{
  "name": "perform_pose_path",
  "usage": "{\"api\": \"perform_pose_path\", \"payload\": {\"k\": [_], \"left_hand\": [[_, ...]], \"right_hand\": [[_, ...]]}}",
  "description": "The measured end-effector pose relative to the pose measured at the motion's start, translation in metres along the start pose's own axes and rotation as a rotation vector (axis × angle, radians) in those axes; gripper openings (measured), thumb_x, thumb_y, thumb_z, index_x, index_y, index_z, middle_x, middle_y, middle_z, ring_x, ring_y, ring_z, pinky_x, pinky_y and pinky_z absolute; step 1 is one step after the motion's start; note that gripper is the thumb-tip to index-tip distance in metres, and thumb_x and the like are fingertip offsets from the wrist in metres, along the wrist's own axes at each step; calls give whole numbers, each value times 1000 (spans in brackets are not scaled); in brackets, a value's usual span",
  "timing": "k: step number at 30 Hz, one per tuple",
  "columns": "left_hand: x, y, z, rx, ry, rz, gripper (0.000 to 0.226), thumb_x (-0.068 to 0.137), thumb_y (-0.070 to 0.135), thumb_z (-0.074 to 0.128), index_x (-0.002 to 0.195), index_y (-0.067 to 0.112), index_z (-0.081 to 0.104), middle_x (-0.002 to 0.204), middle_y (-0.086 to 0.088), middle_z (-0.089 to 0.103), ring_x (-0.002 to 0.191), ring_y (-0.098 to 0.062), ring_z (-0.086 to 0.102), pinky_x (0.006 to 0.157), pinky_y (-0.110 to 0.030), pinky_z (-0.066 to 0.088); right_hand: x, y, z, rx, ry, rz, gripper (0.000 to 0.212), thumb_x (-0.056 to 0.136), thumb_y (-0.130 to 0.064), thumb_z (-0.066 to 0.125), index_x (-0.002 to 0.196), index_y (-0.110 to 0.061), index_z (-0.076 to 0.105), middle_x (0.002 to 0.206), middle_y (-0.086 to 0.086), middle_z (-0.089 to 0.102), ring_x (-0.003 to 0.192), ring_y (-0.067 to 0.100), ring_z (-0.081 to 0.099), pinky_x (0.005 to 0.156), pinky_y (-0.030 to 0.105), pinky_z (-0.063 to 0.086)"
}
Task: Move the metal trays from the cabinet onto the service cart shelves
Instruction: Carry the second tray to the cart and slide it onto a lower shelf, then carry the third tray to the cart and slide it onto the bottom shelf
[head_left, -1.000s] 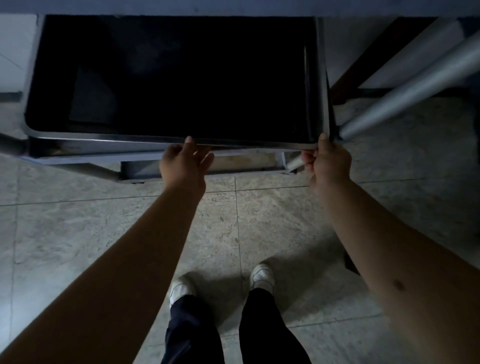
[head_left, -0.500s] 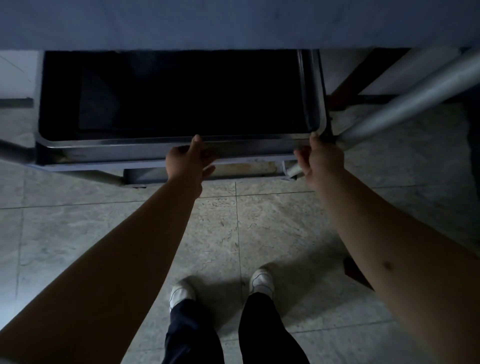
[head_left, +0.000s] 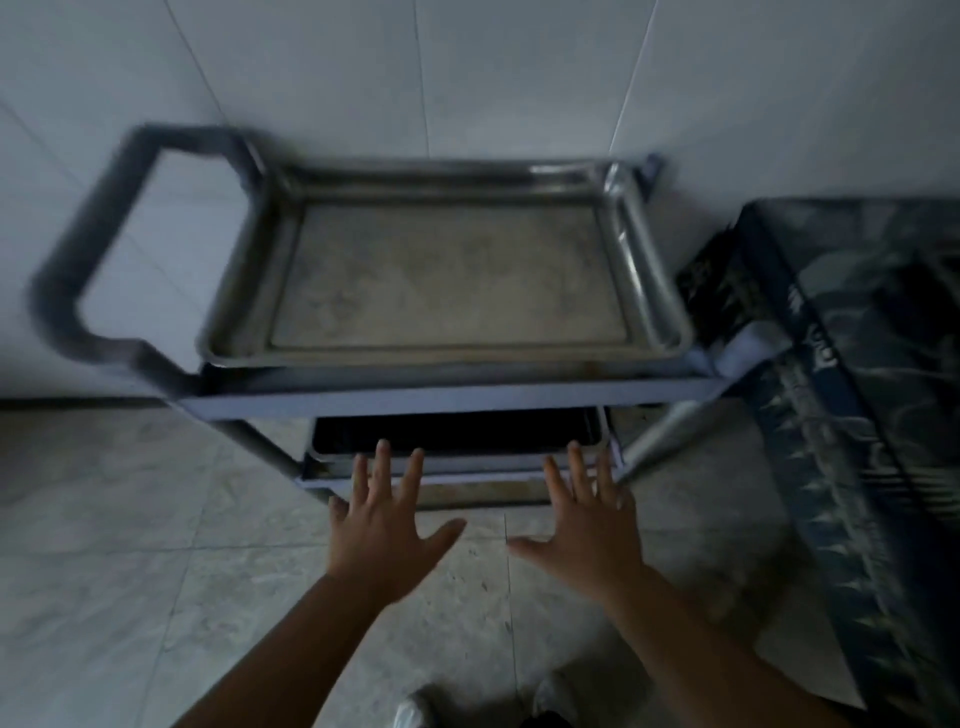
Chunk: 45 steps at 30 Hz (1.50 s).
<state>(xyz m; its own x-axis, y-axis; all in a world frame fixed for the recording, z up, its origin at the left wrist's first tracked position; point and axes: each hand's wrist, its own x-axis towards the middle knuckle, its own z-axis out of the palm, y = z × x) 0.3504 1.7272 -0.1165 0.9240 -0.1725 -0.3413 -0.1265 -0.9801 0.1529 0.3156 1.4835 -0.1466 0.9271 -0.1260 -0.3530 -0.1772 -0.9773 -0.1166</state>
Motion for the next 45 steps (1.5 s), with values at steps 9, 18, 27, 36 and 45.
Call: {"api": "perform_pose_path", "payload": {"k": [9, 18, 27, 36, 45], "left_hand": [[-119, -17, -89, 22, 206, 75, 100, 65, 96, 2, 144, 43, -29, 157, -1, -34, 147, -26, -24, 117, -60, 9], [-113, 67, -101, 72, 70, 376, 112, 55, 102, 2, 149, 45, -18, 163, 5, -24, 149, -26, -21, 118, -58, 4], [-208, 277, -85, 190, 79, 1068, 108, 62, 99, 5, 152, 42, -10, 162, 1, -24, 150, -27, -18, 118, -59, 4], [-361, 438, -15, 237, 30, 1533, 103, 70, 94, 18, 152, 41, -15, 157, 5, -36, 148, -23, -26, 119, -56, 0], [-427, 513, 37, 278, -17, 1644, 112, 58, 100, 3, 152, 42, -11, 162, 3, -26, 149, -24, -21, 117, -55, -5]], "right_hand": [[-116, -27, -82, 19, 175, -27, 114, 48, -103, 9, 138, -46, -33, 143, -11, -48, 145, 27, -22, 114, 58, 7], [-212, 41, -99, 98, 227, 311, 120, 50, -101, 11, 148, -37, -15, 161, 1, -18, 147, 29, -13, 115, 57, 8], [-427, 147, -71, 293, 354, 881, 121, 52, -101, 16, 150, -37, -12, 161, -3, -19, 148, 27, -11, 115, 55, 13], [-623, 217, -4, 402, 405, 1301, 126, 43, -105, 10, 149, -39, -10, 154, -8, -31, 147, 26, -17, 116, 56, 10], [-692, 256, 16, 420, 401, 1388, 120, 52, -100, 17, 150, -36, -9, 157, -2, -29, 145, 26, -22, 117, 56, 4]]}}
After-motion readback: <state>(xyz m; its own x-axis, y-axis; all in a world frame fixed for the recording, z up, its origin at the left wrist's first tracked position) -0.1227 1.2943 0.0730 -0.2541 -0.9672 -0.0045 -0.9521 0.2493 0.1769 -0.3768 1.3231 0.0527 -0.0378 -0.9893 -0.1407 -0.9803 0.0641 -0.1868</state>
